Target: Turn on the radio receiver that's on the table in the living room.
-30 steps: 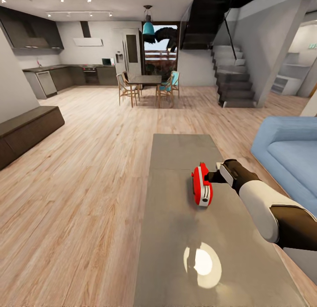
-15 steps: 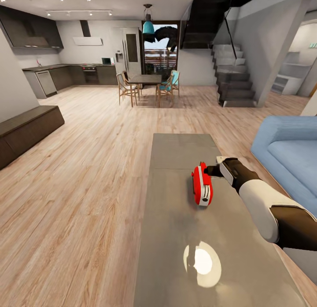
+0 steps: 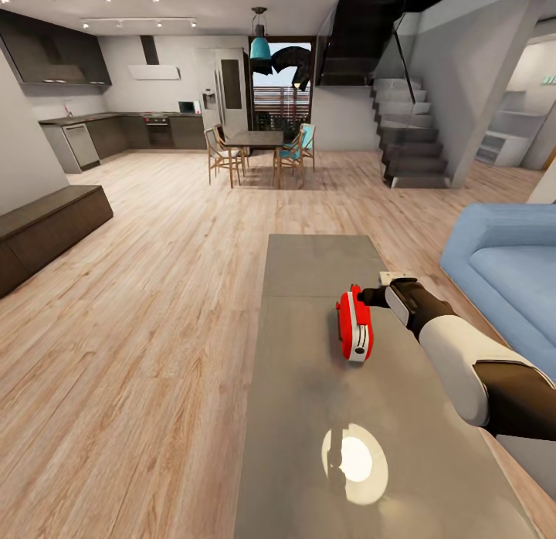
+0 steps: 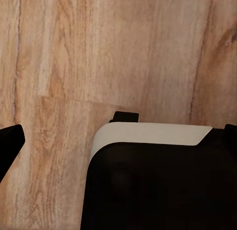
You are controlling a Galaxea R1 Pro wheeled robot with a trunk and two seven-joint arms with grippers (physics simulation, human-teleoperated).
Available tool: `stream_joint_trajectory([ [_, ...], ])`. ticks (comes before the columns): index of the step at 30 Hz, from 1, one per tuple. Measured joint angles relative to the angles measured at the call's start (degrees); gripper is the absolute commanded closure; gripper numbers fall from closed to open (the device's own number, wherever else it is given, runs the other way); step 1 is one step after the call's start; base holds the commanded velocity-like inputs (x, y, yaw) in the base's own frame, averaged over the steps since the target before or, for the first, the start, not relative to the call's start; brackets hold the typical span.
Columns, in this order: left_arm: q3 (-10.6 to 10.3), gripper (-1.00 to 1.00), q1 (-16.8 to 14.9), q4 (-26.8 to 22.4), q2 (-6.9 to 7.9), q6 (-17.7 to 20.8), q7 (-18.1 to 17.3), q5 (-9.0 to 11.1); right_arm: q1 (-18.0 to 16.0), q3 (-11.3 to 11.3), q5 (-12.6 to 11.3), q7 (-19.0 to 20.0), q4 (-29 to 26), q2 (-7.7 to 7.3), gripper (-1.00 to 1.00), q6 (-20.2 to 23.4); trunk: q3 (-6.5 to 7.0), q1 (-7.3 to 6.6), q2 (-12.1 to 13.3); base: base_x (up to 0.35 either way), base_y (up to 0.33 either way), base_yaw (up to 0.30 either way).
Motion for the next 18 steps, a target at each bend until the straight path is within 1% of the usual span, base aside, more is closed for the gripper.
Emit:
stream_joint_trajectory([
  [18, 0.00, -1.00, -0.04, 0.00, 0.10, 0.00, 0.00, 0.00, 0.00, 0.09, 0.03, 0.17, 0.00, 0.01, -1.00, -0.01, 0.00, 0.00, 0.00, 0.000, 0.000, 0.000],
])
